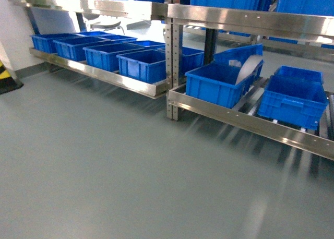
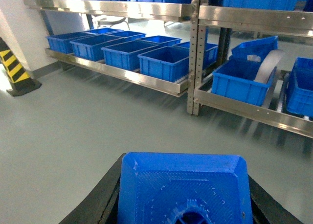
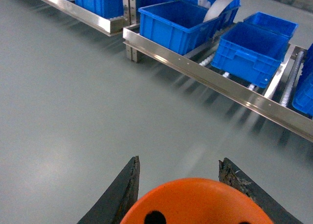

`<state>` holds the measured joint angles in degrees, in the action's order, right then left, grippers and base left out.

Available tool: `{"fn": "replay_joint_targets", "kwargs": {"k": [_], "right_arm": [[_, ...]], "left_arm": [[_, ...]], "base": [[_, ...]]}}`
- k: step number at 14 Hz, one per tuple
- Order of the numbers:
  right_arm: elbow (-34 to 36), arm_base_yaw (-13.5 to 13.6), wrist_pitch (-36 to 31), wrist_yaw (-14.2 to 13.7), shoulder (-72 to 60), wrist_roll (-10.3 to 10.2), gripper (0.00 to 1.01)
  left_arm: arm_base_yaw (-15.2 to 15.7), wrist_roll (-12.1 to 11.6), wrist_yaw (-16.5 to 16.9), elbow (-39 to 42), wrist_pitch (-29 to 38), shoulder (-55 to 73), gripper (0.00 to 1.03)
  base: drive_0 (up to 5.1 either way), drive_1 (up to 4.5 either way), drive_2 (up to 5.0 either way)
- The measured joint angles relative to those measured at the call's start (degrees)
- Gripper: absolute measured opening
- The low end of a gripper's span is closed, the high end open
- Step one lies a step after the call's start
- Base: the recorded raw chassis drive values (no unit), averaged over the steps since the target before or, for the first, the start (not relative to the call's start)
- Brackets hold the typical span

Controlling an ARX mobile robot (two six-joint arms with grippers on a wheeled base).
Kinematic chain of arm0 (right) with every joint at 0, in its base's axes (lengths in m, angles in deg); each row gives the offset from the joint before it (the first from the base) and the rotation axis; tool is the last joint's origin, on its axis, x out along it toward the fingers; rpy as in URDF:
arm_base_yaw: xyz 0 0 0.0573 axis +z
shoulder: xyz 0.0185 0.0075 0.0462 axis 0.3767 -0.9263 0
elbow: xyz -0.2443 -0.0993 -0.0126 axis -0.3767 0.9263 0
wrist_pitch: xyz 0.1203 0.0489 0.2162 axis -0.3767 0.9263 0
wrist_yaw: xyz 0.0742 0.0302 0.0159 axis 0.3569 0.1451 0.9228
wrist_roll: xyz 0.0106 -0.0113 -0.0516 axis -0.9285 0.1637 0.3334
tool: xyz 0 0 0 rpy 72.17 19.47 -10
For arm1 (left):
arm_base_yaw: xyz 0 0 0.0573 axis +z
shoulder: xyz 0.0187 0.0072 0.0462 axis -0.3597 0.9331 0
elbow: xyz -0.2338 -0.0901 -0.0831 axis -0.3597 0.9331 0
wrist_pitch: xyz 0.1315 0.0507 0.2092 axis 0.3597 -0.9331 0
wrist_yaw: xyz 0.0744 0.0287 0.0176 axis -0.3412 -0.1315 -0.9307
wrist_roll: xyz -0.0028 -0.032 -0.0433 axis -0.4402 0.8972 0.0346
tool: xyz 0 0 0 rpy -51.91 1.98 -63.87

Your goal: Sort blue parts and orange caps into right shelf containers

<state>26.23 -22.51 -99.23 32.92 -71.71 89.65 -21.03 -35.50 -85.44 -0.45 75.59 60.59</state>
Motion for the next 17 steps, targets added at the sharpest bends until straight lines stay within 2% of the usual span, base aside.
{"fn": "replay_joint_targets", "kwargs": {"k": [17], "right_arm": [[0.00, 0.00, 0.00, 0.00, 0.00, 0.00, 0.43]], "left_arm": [[0.00, 0.00, 0.00, 0.00, 0.00, 0.00, 0.44]], "base": [[-1.5, -1.54, -1.5]]}}
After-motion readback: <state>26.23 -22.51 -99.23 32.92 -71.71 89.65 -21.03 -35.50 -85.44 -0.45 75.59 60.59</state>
